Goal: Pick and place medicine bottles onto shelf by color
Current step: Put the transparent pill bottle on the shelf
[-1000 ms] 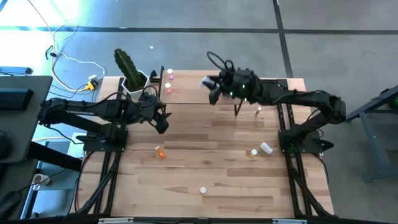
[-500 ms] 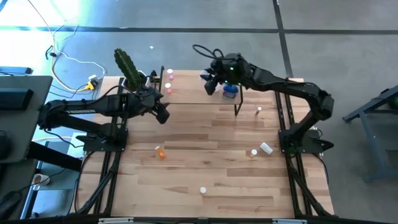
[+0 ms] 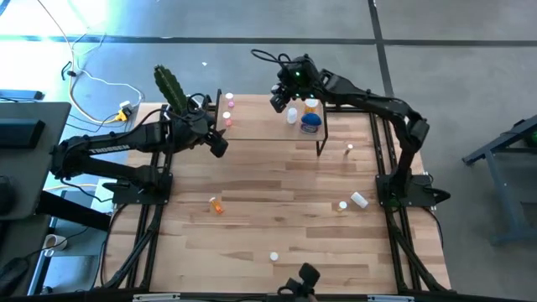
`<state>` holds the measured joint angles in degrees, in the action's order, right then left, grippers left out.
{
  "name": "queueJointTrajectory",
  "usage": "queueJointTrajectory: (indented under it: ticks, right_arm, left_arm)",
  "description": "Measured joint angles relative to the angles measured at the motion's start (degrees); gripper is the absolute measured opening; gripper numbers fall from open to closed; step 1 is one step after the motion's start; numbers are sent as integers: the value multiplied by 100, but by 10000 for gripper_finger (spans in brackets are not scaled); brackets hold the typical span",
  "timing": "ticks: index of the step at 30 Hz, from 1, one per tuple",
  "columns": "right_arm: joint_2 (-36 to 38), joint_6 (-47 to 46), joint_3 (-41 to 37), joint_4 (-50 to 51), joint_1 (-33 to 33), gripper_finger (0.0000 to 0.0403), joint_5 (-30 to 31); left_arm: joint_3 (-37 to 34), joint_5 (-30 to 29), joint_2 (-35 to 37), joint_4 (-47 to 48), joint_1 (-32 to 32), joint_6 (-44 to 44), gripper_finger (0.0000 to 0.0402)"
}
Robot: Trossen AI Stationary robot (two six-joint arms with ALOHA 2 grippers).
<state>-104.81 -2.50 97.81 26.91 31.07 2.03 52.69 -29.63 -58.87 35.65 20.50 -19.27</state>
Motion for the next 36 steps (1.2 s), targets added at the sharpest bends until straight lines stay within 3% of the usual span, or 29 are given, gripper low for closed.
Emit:
queueJointTrajectory:
  ticks: [13, 27, 36]
  right_arm:
    - [-149, -2, 49, 479, 206, 122, -531]
    - [-236, -22, 49, 915, 188, 123, -554]
    - [-235, -201, 49, 1037, 189, 170, -554]
  left_arm:
    - [0, -63, 0, 2, 54, 0, 209]
    - [0, -58, 0, 5, 54, -2, 209]
    - [0, 276, 0, 9, 54, -4, 209]
